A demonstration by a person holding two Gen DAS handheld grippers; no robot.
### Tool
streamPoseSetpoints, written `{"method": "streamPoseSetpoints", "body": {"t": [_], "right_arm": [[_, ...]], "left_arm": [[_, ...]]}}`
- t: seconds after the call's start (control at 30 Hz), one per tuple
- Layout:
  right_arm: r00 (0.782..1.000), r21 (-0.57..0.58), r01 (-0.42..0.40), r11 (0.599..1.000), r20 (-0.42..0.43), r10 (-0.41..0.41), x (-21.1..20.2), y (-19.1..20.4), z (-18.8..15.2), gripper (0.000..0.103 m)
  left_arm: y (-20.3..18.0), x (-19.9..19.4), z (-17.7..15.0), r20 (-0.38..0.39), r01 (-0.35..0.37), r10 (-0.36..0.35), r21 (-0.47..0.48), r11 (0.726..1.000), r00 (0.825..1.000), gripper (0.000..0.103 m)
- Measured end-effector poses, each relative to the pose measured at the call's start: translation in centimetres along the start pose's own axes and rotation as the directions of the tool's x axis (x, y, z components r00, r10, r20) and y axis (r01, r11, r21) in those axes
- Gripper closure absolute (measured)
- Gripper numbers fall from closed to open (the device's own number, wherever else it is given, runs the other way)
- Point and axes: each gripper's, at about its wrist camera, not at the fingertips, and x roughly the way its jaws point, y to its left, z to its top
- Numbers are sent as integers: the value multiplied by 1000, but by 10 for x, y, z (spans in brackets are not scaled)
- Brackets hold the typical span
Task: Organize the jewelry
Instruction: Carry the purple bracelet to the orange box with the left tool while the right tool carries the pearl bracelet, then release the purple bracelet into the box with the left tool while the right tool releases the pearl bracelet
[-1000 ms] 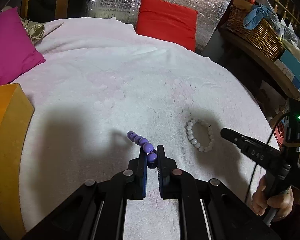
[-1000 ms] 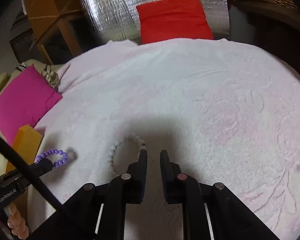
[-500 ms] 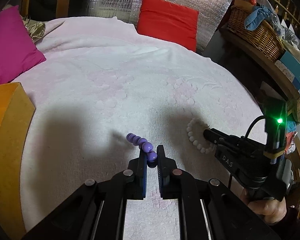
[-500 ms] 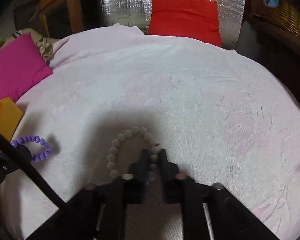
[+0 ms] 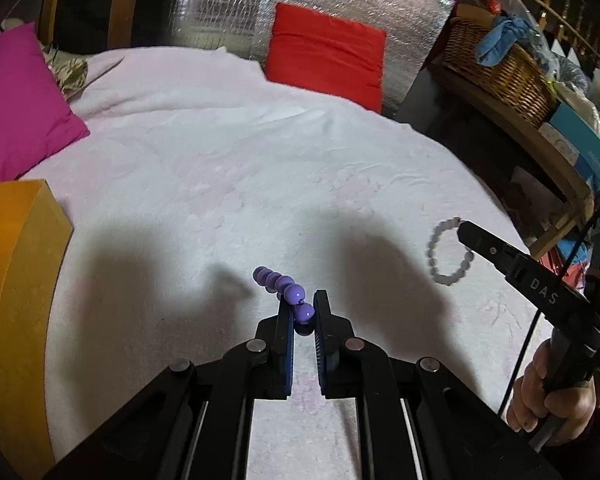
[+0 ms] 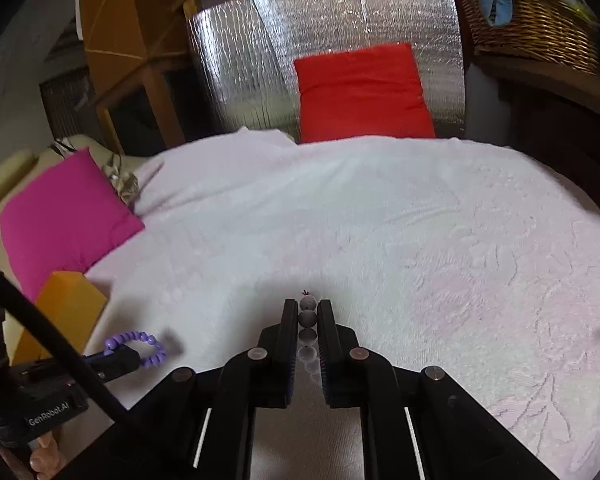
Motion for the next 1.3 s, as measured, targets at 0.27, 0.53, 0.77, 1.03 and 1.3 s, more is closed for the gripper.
{"method": "streamPoseSetpoints", "body": {"t": [0.27,0.53,0.77,1.03,1.3], "right_arm": [[997,12,-60,998,55,59,-30,6,3,92],[989,7,-115,993,98,113,-63,20,3,92],[984,-52,-153,987,82,157,-79,63,2,92],[968,-170,-245,954,14,251,-80,162,8,92],[929,-263,-370,891,-131,347,-43,282,6,92]], "left_arm": [[-16,-39,-5,86,67,-71,46,997,994,94],[-23,-83,-12,162,45,-50,39,998,986,94],[-13,-145,-37,205,-7,-3,51,999,979,94],[62,-234,-52,265,-113,122,-49,992,957,94],[155,-238,-72,188,-205,241,-193,960,952,94]]}}
